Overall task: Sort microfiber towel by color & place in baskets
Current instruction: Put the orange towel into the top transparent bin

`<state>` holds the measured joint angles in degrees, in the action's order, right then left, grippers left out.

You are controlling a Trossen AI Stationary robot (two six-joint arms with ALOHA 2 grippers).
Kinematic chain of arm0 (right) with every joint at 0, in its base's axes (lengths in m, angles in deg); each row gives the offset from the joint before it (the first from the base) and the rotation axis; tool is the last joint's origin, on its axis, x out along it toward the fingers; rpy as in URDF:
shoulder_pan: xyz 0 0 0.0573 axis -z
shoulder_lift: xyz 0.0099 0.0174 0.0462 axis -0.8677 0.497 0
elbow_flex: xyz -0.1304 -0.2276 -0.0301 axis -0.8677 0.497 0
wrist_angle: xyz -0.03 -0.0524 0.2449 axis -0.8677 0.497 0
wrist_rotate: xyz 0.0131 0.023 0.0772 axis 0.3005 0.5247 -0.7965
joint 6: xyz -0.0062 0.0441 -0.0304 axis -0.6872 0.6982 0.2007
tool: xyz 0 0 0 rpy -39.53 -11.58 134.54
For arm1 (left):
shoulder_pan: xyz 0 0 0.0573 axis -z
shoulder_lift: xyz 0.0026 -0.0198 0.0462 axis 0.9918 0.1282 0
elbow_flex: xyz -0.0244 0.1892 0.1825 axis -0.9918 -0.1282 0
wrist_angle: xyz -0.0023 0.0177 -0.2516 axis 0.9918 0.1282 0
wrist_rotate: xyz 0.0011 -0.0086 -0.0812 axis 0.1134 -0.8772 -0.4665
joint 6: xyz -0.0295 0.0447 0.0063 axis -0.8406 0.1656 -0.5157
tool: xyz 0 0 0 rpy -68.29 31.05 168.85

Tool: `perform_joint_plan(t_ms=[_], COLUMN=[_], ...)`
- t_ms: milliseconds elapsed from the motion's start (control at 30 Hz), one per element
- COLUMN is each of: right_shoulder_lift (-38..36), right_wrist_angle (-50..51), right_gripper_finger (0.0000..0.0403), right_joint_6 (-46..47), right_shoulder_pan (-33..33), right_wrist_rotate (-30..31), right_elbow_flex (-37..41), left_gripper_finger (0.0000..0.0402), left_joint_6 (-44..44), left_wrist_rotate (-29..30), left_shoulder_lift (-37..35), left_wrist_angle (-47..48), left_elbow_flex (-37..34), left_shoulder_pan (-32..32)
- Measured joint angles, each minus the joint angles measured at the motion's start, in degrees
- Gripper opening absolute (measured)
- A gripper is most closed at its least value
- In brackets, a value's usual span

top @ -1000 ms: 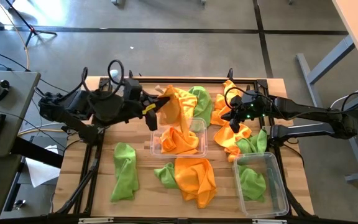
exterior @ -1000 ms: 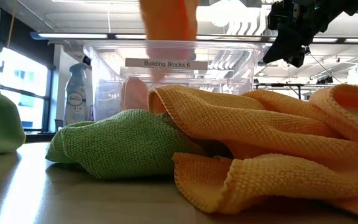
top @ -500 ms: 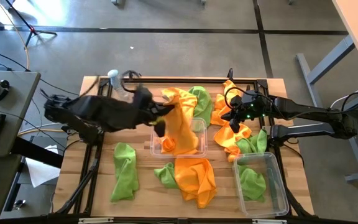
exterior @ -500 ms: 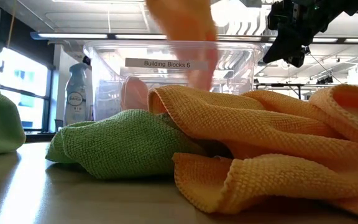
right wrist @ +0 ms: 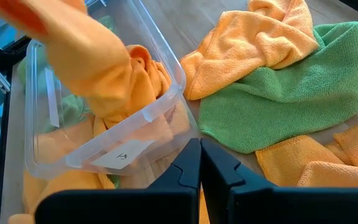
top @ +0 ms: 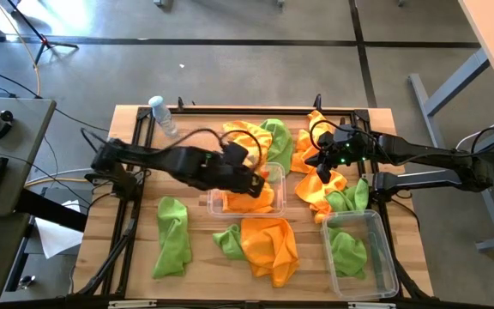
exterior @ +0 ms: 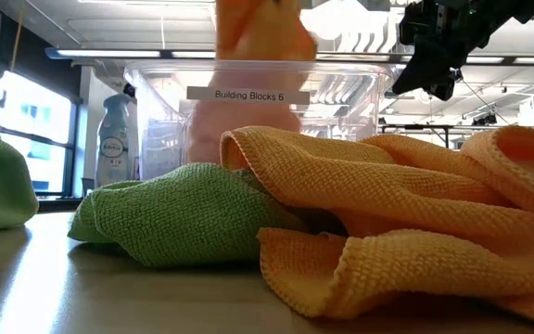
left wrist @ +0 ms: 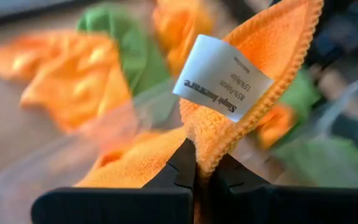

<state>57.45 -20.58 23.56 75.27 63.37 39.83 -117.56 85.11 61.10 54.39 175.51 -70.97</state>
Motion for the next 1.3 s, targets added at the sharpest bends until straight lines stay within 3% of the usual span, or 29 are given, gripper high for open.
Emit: perform_joint_plan(t_ms=[200, 333, 633, 833, 1067, 1300], right_shoulder_lift=[0.0, 0.0, 0.0, 0.0, 0.0, 0.0], right_wrist_angle=[0.58, 1.41, 1.52, 1.75, 1.79, 1.8], right_gripper_finger=[0.0, 0.0, 0.0, 0.0, 0.0, 0.0], right_joint_6=[0.0, -0.02, -0.14, -0.15, -0.15, -0.17], right_shoulder_pan=[0.0, 0.0, 0.0, -0.02, -0.02, -0.02], right_wrist_rotate=[0.0, 0.0, 0.0, 0.0, 0.0, 0.0], right_elbow_flex=[0.0, 0.0, 0.0, 0.0, 0.0, 0.0], left_gripper_finger=[0.0, 0.0, 0.0006, 0.0048, 0.0114, 0.015], left_joint_6=[-3.88, -3.6, 1.85, 3.63, 4.1, 7.51], left_wrist_rotate=[-8.2, -12.05, -12.88, -18.11, -19.55, -19.68], left_shoulder_lift=[6.16, 9.31, 13.8, 16.16, 17.58, 11.95], left_wrist_angle=[8.27, 8.36, 1.94, 1.72, 1.96, 2.02], left_elbow_flex=[0.0, -0.02, 0.0, 0.0, -0.02, 0.06], left_shoulder_pan=[-2.06, -3.08, -3.46, -4.23, -4.47, -5.07])
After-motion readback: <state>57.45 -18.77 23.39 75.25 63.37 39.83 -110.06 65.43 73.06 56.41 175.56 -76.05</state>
